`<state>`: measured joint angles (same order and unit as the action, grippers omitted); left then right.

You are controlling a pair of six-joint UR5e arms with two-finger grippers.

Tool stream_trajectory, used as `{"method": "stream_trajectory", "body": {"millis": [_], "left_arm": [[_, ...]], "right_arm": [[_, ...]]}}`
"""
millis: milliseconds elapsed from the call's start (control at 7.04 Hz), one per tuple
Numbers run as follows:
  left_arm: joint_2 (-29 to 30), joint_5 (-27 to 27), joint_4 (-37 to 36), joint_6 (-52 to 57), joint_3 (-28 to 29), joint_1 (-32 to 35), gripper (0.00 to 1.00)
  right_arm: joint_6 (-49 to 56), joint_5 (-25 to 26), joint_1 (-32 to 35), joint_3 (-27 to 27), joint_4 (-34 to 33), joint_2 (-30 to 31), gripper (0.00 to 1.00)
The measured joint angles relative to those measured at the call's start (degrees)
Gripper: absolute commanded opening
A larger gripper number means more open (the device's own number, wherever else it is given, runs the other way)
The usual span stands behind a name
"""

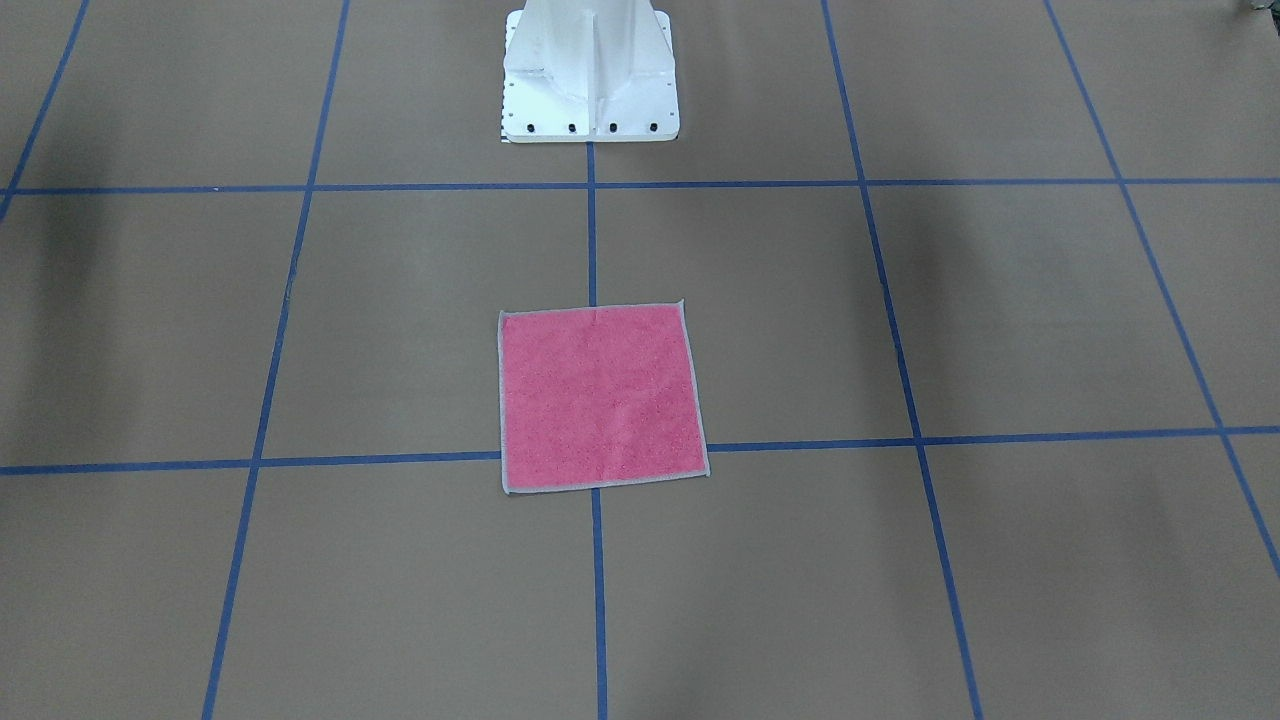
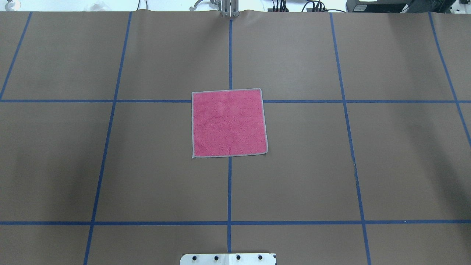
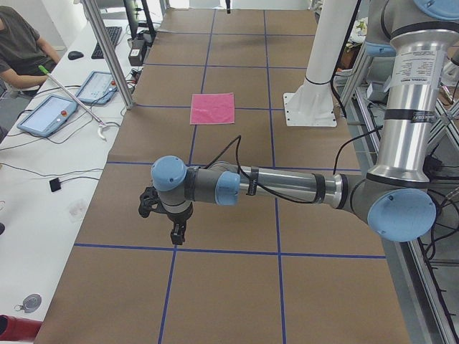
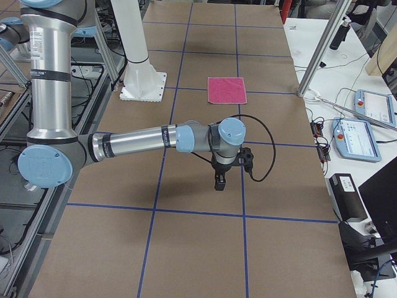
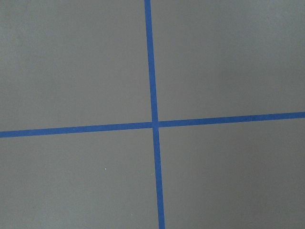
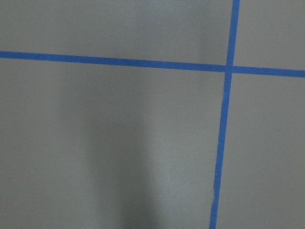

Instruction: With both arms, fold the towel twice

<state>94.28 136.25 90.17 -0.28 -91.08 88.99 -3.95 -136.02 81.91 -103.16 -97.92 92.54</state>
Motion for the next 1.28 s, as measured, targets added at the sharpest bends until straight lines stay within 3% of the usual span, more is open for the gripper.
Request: {"method": "stream_trajectory", "body": {"millis": [1279], "left_arm": [[-1.9, 0.2, 0.9, -0.7, -2.0, -0.5, 1.0]], "right_arm": [[0.1, -0.5, -0.2, 0.4, 1.1, -0.6, 1.0]]}}
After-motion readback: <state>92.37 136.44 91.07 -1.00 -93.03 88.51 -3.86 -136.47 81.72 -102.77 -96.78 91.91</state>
